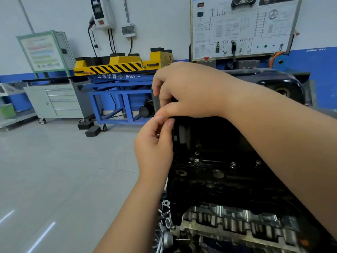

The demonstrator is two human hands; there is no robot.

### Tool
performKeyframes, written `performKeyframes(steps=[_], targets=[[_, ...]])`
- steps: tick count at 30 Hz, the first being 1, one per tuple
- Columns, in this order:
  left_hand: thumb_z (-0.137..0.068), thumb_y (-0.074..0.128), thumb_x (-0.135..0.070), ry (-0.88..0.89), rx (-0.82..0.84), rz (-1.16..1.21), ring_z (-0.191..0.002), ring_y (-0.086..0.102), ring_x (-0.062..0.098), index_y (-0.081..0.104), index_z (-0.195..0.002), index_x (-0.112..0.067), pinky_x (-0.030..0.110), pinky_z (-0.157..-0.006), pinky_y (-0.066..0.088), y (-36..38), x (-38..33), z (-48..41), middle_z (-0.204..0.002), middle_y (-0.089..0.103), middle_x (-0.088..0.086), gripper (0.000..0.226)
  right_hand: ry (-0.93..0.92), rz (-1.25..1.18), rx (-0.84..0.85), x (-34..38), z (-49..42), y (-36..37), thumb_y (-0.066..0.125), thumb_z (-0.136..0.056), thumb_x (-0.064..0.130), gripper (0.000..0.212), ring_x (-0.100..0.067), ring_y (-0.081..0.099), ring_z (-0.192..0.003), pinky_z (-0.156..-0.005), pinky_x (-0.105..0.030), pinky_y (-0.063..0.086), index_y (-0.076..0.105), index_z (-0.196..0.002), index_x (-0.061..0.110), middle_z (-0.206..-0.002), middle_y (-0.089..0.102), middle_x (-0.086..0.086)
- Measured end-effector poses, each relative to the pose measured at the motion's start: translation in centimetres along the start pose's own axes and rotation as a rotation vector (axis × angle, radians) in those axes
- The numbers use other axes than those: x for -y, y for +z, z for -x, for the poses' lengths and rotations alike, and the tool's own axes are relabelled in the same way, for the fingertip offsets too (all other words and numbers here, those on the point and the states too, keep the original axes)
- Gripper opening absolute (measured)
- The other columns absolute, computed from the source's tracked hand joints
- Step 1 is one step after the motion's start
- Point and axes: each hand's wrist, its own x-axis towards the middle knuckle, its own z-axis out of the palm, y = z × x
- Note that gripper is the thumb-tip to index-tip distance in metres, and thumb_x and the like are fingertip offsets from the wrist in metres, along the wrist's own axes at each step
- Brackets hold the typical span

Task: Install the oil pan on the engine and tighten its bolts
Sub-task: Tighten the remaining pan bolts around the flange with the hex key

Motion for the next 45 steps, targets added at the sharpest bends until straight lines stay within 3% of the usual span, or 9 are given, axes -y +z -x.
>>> performKeyframes(steps=[3,6,8,11,16,20,26,38,45], targets=[[-0.083,0.056,-0.032,-0.003,0.018,-0.004,-0.059,0.052,0.000,0.060,-0.071,-0.039,0.025,-0.058,0.047,-0.3,0.1,-0.1,-0.063,0.060,-0.016,0.014,-0.040,0.081,-0.007,0.1,-0.1,0.2,0.050,-0.089,0.050,0.032,-0.017,0.050,-0.103,-0.084,-0.033,0.041,0.054,-0.071,0.024,-0.112,0.052,0.005],[-0.084,0.057,-0.030,-0.034,0.030,-0.002,-0.059,0.054,0.006,0.059,-0.070,-0.037,0.032,-0.060,0.049,-0.5,0.1,-0.2,-0.060,0.060,-0.015,0.016,-0.033,0.184,-0.051,0.3,0.0,0.8,0.042,-0.093,0.051,0.032,-0.019,0.042,-0.110,-0.072,-0.032,0.035,0.047,-0.075,0.025,-0.115,0.047,0.003],[-0.085,0.059,-0.022,-0.047,0.034,-0.010,-0.059,0.056,0.011,0.060,-0.068,-0.035,0.031,-0.059,0.048,-0.6,0.2,-0.2,-0.059,0.062,-0.015,0.021,-0.031,0.263,-0.089,0.5,0.1,1.2,0.039,-0.094,0.051,0.035,-0.021,0.039,-0.113,-0.070,-0.033,0.032,0.056,-0.083,0.022,-0.115,0.045,0.001],[-0.085,0.063,-0.015,-0.098,0.059,-0.007,-0.060,0.056,0.012,0.062,-0.068,-0.030,0.033,-0.061,0.049,-0.7,0.5,0.0,-0.058,0.061,-0.013,0.023,-0.051,0.370,-0.126,0.9,0.1,1.6,0.038,-0.095,0.048,0.041,-0.024,0.040,-0.111,-0.082,-0.039,0.034,0.065,-0.095,0.018,-0.113,0.047,-0.001],[-0.084,0.063,-0.015,-0.149,0.096,-0.050,-0.058,0.054,0.007,0.062,-0.069,-0.026,0.013,-0.054,0.041,-0.9,0.9,0.5,-0.057,0.060,-0.013,0.019,-0.037,0.446,-0.145,1.5,0.3,1.9,0.034,-0.097,0.045,0.042,-0.025,0.040,-0.106,-0.084,-0.039,0.029,0.065,-0.099,0.016,-0.101,0.048,0.000],[-0.085,0.062,-0.015,-0.150,0.111,-0.062,-0.058,0.053,0.011,0.064,-0.071,-0.020,0.016,-0.054,0.040,-1.1,0.9,0.5,-0.058,0.060,-0.007,0.015,-0.004,0.426,-0.137,1.8,0.2,2.0,0.035,-0.097,0.042,0.035,-0.020,0.030,-0.088,-0.075,-0.036,0.019,0.059,-0.088,0.019,-0.084,0.039,0.004],[-0.085,0.060,-0.015,-0.152,0.115,-0.070,-0.063,0.058,0.027,0.064,-0.072,-0.012,0.019,-0.053,0.038,-1.0,1.0,0.5,-0.061,0.063,0.006,0.014,0.066,0.417,-0.145,2.4,0.0,2.2,0.036,-0.097,0.038,0.029,-0.020,0.028,-0.080,-0.072,-0.037,0.016,0.037,-0.073,0.021,-0.065,0.024,0.006],[-0.086,0.060,-0.014,-0.122,0.154,-0.128,-0.061,0.057,0.015,0.064,-0.076,-0.024,0.016,-0.054,0.039,-1.1,1.0,0.8,-0.064,0.064,-0.004,0.015,0.115,0.367,-0.130,2.8,0.0,2.1,0.038,-0.097,0.039,0.024,-0.020,0.030,-0.084,-0.072,-0.040,0.025,0.038,-0.080,0.023,-0.076,0.033,0.004],[-0.086,0.063,-0.019,-0.159,0.230,-0.263,-0.066,0.056,0.004,0.061,-0.077,-0.025,0.009,-0.054,0.037,-1.2,1.6,1.1,-0.069,0.063,-0.008,0.011,0.147,0.308,-0.146,2.6,0.4,2.1,0.036,-0.098,0.046,0.038,-0.018,0.027,-0.086,-0.072,-0.038,0.024,0.063,-0.097,0.019,-0.088,0.041,0.004]])
